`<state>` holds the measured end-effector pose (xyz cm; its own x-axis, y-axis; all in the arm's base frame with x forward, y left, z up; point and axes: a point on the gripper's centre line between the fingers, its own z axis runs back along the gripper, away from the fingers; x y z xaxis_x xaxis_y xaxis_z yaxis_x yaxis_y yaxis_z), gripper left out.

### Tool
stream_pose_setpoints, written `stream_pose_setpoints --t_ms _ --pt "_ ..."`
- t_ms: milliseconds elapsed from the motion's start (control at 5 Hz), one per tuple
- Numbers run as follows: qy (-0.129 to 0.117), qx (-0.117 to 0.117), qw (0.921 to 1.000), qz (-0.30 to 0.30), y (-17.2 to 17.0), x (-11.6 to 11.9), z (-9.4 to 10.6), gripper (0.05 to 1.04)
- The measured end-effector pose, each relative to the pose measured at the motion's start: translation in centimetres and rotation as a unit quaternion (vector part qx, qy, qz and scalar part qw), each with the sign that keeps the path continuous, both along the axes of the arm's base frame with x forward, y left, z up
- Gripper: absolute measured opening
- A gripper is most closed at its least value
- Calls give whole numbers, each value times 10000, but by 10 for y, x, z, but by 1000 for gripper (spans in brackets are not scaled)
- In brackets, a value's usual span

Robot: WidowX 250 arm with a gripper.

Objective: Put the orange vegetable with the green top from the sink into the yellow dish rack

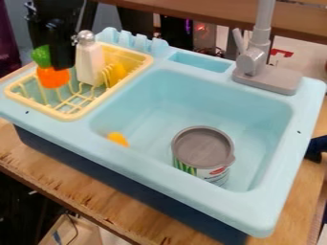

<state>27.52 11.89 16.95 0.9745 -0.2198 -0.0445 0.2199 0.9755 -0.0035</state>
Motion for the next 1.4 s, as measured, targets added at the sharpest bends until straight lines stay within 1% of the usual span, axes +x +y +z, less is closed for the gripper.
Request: stream_pose_setpoints --t_ms 200,400,600,800,1000,1200,1400 --pt "56 -361 9993 46 -4 14 -26 640" --pt "23 -419 9991 68 -3 21 -37 640" --pt "107 -398 9990 150 -1 20 -48 640" --pt "128 -331 9992 163 0 20 -48 640" --pt "233 -316 9991 167 0 16 -53 688" --pt "352 -431 9983 145 -3 15 -55 965" --pt "316 -477 9983 116 -4 17 -50 1006"
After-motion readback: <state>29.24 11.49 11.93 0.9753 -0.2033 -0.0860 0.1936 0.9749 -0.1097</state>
